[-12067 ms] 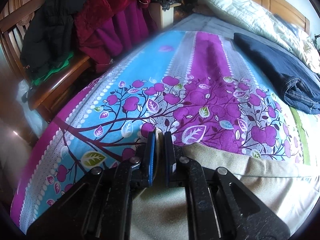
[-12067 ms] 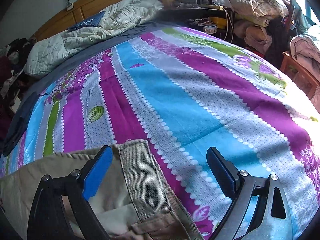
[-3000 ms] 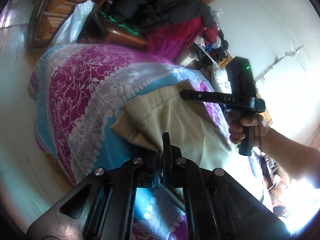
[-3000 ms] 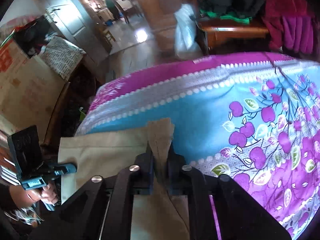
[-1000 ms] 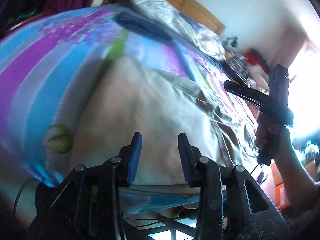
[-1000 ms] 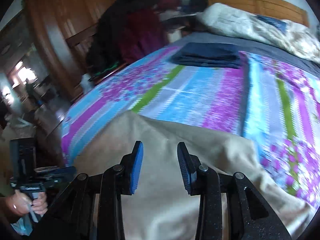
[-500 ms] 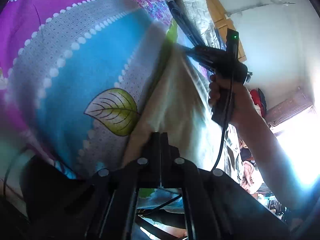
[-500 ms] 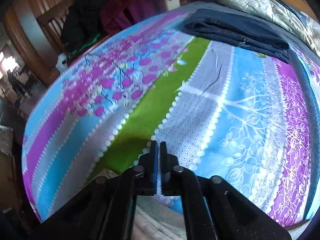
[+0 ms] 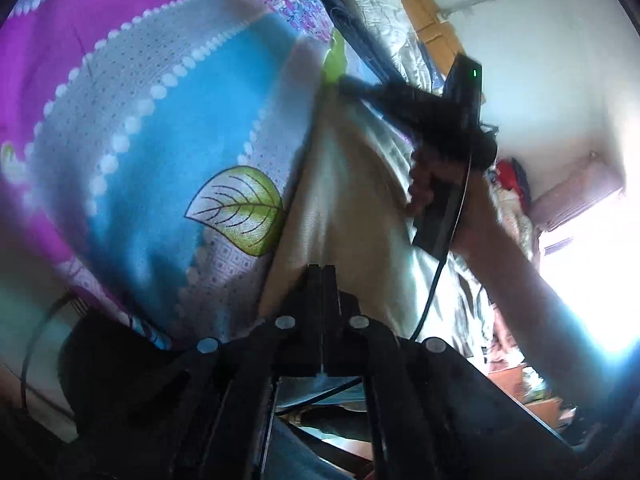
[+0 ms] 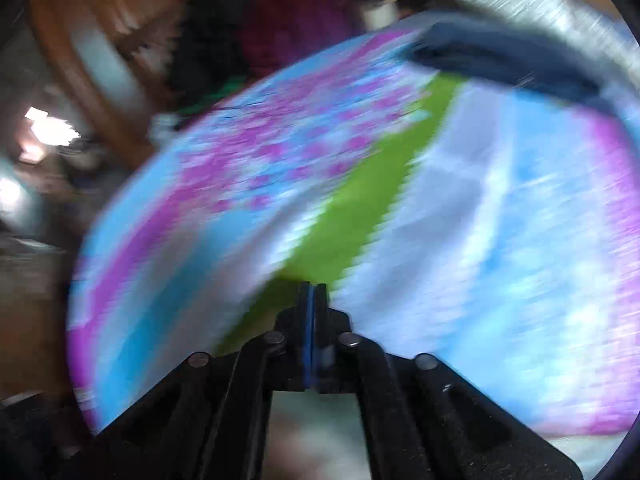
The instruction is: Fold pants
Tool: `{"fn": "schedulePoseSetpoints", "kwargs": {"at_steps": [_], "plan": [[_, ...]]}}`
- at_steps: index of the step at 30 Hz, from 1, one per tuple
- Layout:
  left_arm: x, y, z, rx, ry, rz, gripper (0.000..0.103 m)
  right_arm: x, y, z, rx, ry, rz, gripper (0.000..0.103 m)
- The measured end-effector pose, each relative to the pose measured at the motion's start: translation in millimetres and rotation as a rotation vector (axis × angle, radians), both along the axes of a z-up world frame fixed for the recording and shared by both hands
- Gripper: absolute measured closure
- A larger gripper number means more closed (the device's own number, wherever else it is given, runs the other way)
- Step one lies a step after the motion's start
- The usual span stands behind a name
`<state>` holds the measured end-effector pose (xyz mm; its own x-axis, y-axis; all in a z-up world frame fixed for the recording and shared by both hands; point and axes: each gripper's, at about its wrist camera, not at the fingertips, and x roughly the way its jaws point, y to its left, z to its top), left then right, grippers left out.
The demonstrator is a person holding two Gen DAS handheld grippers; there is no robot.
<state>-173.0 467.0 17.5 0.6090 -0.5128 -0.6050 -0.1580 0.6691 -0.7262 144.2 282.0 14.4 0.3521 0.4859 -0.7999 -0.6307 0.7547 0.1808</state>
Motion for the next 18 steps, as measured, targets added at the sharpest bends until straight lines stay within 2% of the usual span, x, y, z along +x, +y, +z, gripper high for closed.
{"fn": "schedulePoseSetpoints", "kwargs": {"at_steps": [1,3,5,6,8,9,10,11,12,14,15,16,18], "plan": [[1.8,-3.0,3.0,0.02,-0.003,-0.001,0.101,-5.5,-3.8,7.5,-0.035,-0.032,-0.001,0.091],[-0.5,-3.2,8.9,0.043,-0.024,0.021,0.102,-30.8,-19.0,27.3,0.054,-0.022,0.061,0.091],[-2.3,-4.1,16.4,0.083,-0.057,0.017,0.089,-65.1,-35.6,36.7,0.142,0.028,0.155,0.091],[-0.1,-7.3,14.5,0.114,-0.027,-0.018,0.089,-89.9,-40.9,37.1,0.16,0.053,0.217,0.091],[0.3,-7.3,8.4,0.144,0.006,-0.045,0.099,-137.8,-48.8,23.8,0.116,0.123,0.324,0.087],[1.5,-0.6,6.1,0.13,0.019,-0.046,0.101,-156.1,-53.7,11.8,0.046,0.149,0.342,0.087],[0.6,5.7,4.0,0.107,0.034,-0.045,0.103,-175.6,-63.9,6.2,-0.005,0.134,0.332,0.087],[-2.7,11.8,2.8,0.08,0.044,-0.042,0.103,-190.5,-76.3,9.7,-0.008,0.091,0.314,0.084],[-8.8,16.5,3.0,0.096,0.059,-0.028,0.102,-202.5,-86.3,16.0,-0.006,0.075,0.297,0.08],[-19.5,20.9,1.6,0.261,0.136,0.025,0.078,-226.7,-102.0,28.8,0.002,0.049,0.272,0.076],[-27.7,26.7,-2.1,0.298,0.159,0.045,0.078,-240.1,-104.9,33.9,-0.001,0.004,0.274,0.072],[-35.2,33.8,-4.0,0.268,0.157,0.067,0.078,-255.0,-104.9,39.4,-0.016,-0.064,0.287,0.061],[-43.6,45.2,-2.9,0.177,0.151,0.132,0.078,-284.8,-93.3,45.2,-0.082,-0.225,0.324,0.051]]}}
